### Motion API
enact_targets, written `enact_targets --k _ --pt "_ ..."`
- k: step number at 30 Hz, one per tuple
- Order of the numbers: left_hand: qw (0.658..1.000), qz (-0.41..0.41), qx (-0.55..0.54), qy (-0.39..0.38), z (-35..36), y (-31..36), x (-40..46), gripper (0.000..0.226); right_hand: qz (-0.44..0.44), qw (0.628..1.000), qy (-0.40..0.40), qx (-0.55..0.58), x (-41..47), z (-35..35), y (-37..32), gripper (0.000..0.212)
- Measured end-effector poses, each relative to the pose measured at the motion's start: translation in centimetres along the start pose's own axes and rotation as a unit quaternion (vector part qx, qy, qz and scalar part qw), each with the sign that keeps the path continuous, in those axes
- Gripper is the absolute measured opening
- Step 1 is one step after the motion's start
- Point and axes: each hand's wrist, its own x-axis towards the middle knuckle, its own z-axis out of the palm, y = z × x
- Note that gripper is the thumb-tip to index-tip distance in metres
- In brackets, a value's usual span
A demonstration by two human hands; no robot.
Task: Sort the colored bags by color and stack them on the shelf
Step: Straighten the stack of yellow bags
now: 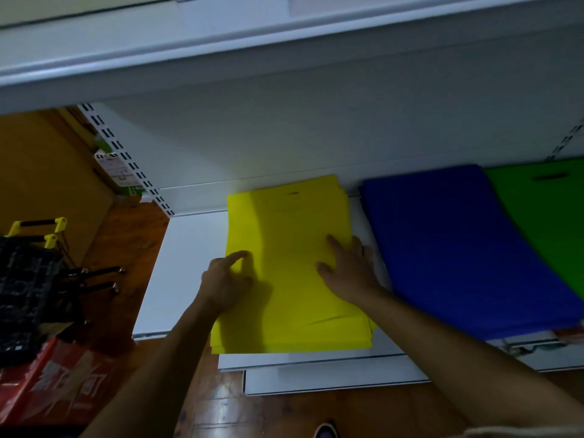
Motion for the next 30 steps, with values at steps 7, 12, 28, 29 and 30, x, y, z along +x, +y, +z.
enact_targets --k 7,12,28,29,30 --pt "0.999 0.015 0.006 0.034 0.2 -0.4 -1.0 0.072 -0.003 0.999 -0.028 0.025 -1.6 -0.3 0.2 0.076" --pt "0.999 0.031 0.031 0.015 0.0 -0.8 -1.1 0.080 -0.031 0.998 -0.041 0.026 -3.5 -0.9 1.0 0.090" --pt "0.996 0.051 0.077 -0.012 1.1 -1.4 -4.9 0.130 -0.207 0.942 -0.167 -0.206 -6.6 0.6 1.3 0.114" --pt "0.996 0.054 0.075 -0.013 1.1 -1.5 -5.2 0.130 -0.201 0.944 -0.157 -0.211 -6.2 0.4 1.5 0.113" --pt "0.995 0.061 0.084 -0.015 1.2 -1.5 -5.6 0.131 -0.193 0.946 -0.148 -0.214 -5.9 0.1 1.6 0.112"
